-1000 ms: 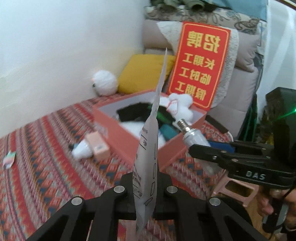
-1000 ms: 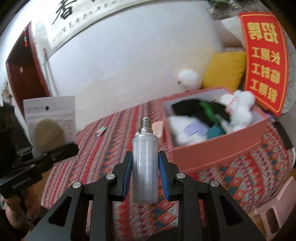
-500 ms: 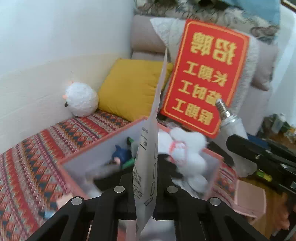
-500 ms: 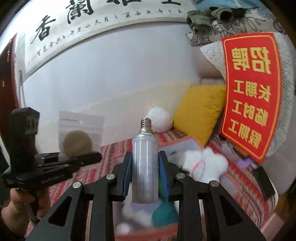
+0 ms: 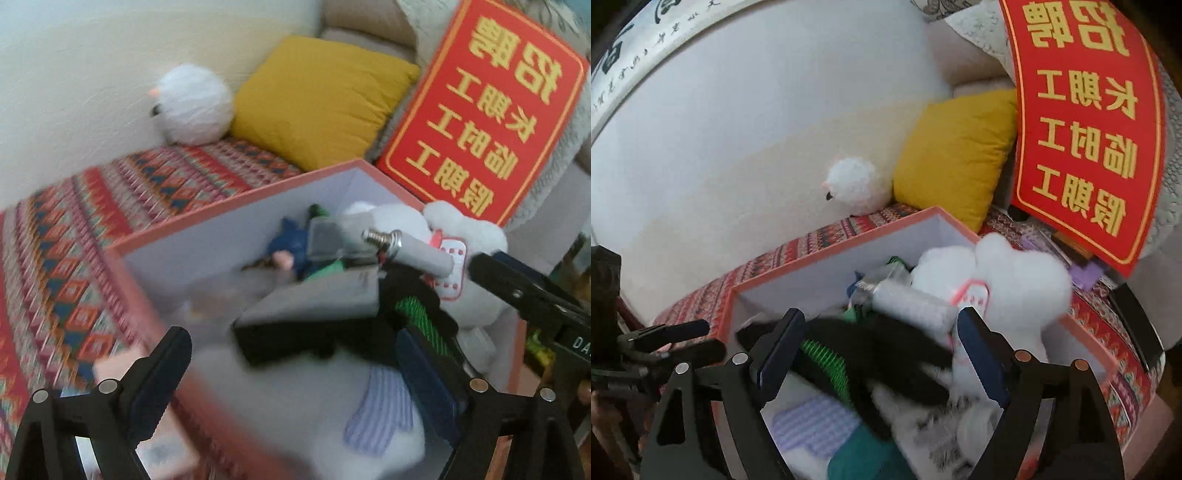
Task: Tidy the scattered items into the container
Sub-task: 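Carry the clear bag and white bottle over the pink box and release, then grasp the pink pouch with the left tool while the right tool grasps the white lamp cup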
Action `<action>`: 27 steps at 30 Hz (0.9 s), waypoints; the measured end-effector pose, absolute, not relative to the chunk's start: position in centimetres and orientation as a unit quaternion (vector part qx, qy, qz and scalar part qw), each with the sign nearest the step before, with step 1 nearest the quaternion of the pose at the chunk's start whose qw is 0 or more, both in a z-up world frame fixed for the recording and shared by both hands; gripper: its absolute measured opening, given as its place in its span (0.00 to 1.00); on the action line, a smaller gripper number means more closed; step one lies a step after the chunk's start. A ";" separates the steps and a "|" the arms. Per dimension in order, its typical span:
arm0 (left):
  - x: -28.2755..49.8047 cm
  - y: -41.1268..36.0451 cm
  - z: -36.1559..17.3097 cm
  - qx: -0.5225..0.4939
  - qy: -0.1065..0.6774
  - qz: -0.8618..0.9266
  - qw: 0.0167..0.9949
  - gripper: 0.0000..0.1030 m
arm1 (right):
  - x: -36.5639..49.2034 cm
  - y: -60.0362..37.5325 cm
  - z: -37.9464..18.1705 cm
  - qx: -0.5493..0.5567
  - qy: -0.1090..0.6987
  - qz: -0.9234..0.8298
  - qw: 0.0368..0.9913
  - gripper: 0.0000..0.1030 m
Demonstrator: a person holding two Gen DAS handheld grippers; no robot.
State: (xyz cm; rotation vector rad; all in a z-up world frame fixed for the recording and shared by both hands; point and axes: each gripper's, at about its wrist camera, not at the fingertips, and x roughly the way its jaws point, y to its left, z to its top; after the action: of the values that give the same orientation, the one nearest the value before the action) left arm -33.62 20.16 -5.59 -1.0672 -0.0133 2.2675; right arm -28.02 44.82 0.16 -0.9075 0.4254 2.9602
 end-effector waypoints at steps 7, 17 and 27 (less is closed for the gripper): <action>-27.7 12.3 -2.5 -0.387 -0.052 0.879 0.274 0.91 | -20.3 40.6 6.1 -0.241 0.105 0.965 -0.005 0.94; -15.2 1.6 6.7 -0.262 -0.055 0.947 0.176 0.95 | -9.3 31.4 15.5 -0.154 0.065 0.985 -0.049 0.99; -5.3 -5.7 7.4 -0.213 -0.020 0.976 0.048 0.98 | -5.6 19.8 14.4 -0.189 0.029 0.971 -0.141 0.99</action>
State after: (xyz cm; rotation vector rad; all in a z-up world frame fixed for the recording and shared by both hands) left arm -5.32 -5.71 7.37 -0.6489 -0.0616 2.9758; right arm -5.62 19.82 14.45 -0.6527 0.0988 3.3609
